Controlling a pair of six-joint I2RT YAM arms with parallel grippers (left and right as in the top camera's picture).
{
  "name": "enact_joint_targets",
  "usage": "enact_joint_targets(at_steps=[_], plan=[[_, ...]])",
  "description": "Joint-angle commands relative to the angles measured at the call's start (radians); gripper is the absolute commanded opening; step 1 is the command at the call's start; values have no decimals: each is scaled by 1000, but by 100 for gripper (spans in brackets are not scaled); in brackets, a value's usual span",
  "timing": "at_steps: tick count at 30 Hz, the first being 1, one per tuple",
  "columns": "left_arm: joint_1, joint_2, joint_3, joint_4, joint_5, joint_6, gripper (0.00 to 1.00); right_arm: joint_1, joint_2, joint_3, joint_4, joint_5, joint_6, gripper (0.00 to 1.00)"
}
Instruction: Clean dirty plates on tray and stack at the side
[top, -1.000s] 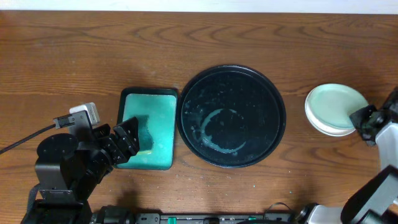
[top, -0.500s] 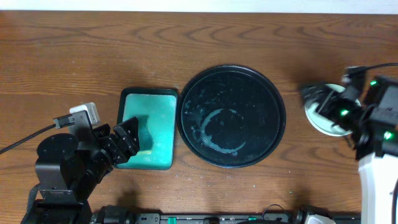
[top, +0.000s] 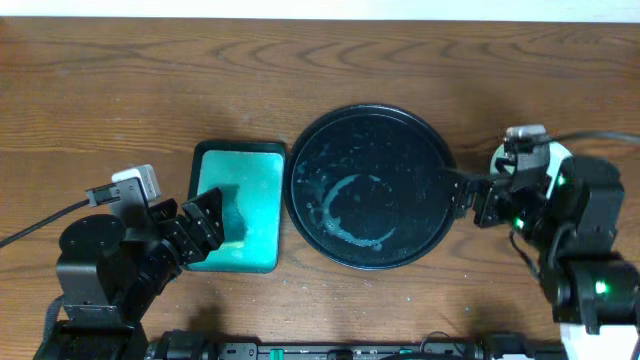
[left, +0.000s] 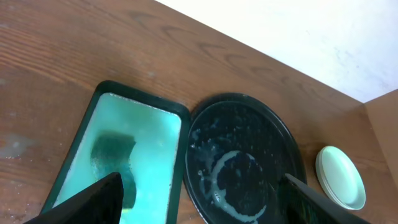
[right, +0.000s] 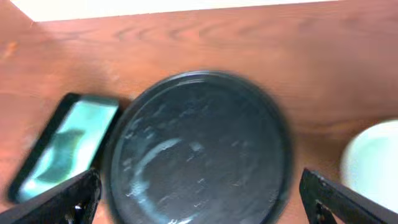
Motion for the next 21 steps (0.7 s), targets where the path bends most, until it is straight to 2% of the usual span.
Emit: enact_joint_targets(at_steps=[1,3,9,14,18,20,21], plan=[[5,-1,18,0,9,6,79,25,-162,-159,94,132,-44,99],[5,-1,18,0,9,6,79,24,-323,-304,160,145,-44,99],[5,-1,18,0,9,6,79,24,-695,-590,209,239,-44,99],[5,-1,18,0,9,6,79,25,-833,-756,327,264,-44,99],[5,-1,18,0,9,6,79,25,-846,-892,512,266,-44,99],[5,-1,18,0,9,6,79,24,-846,-953,678,265,-44,99],[5,-1,18,0,9,6,79,25,-846,-962,677,259,-43,99]])
